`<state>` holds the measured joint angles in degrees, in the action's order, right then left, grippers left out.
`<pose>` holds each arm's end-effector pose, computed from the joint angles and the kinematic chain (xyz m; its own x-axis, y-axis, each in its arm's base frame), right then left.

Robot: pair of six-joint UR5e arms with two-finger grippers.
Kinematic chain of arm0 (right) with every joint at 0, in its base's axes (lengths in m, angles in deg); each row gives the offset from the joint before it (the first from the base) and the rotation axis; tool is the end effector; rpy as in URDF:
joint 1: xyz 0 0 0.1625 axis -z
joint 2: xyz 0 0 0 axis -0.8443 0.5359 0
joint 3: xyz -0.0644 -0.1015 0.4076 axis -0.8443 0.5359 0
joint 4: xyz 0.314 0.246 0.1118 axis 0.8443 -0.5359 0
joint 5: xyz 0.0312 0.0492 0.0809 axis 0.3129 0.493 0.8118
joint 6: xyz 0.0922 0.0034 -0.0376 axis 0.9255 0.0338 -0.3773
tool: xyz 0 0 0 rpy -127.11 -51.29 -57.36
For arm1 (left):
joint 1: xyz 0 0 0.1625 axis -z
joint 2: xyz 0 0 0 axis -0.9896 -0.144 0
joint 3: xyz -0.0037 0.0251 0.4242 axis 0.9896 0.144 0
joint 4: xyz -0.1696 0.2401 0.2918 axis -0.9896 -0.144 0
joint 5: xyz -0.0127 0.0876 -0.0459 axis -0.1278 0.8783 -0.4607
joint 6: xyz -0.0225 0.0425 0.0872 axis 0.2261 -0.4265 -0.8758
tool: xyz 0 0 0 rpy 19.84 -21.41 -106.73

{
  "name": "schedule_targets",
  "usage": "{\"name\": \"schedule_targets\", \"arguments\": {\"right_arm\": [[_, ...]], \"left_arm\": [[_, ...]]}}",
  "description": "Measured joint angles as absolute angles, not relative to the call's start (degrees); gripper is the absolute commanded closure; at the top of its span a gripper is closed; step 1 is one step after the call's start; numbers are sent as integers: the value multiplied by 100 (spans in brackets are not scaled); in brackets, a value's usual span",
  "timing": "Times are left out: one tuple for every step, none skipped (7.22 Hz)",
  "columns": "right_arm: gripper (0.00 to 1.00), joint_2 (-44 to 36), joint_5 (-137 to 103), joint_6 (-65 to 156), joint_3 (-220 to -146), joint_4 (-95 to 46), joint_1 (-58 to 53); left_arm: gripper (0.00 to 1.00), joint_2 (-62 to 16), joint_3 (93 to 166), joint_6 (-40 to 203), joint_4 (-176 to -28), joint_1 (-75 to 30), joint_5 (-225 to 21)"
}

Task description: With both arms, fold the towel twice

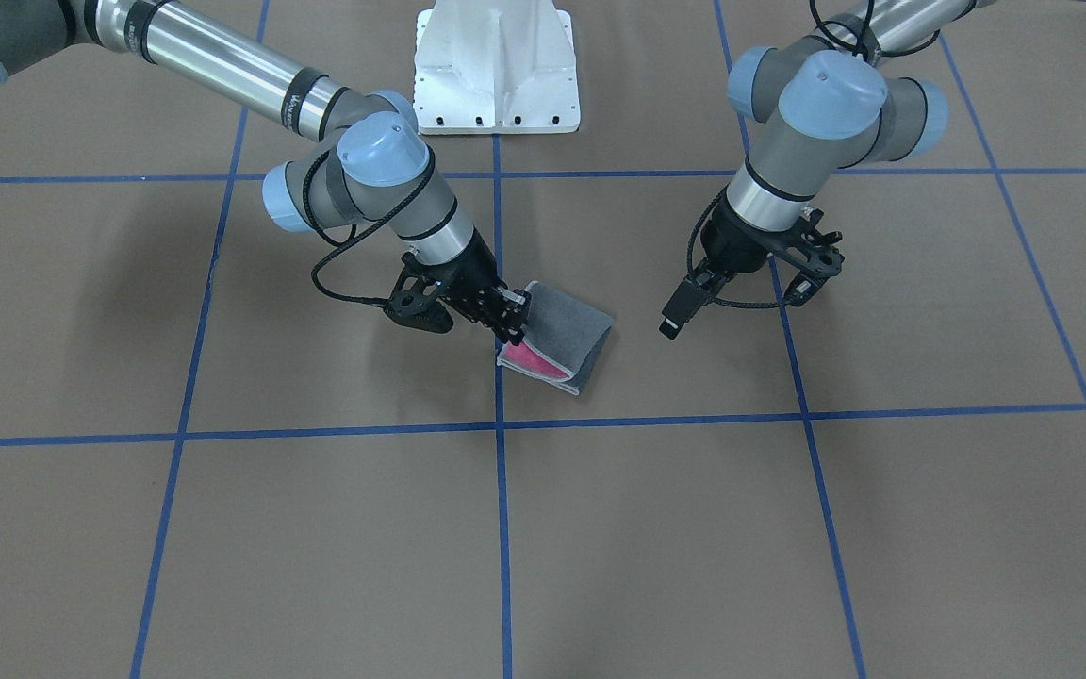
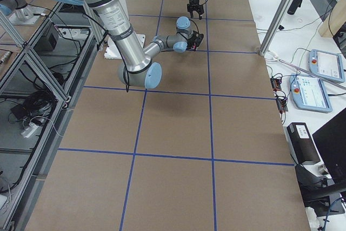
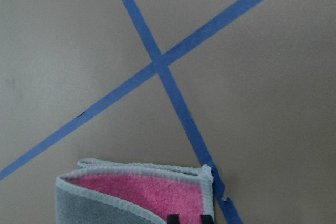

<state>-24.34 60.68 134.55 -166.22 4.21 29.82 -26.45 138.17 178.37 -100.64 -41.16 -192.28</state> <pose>-0.6135 -0.4524 0.2474 0.2220 0.4210 0.8795 -0.3760 0.8692 -0.3211 0.4141 -0.4815 0.3066 0.2385 -0.6601 -0.7124 0.4919 0.7146 -0.4974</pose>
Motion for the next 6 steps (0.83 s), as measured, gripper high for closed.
{"name": "schedule_targets", "arguments": {"right_arm": [[49,-2431,6068,13455,-16627,421,2982],[49,-2431,6069,13455,-16637,421,2982],[49,-2426,6067,13455,-16650,421,2982],[51,-2412,6065,13455,-16659,422,2984],[55,-2391,6065,13455,-16664,426,2987],[56,-2380,6065,13455,-16670,428,2989]], "left_arm": [[0,-2645,13817,17839,-10064,-4114,-19228],[0,-2645,13819,17845,-10064,-4112,-19228],[0,-2645,13826,17850,-10062,-4112,-19228],[0,-2645,13830,17855,-10059,-4112,-19228],[0,-2645,13832,17860,-10057,-4112,-19228],[0,-2645,13834,17862,-10056,-4112,-19228]]}}
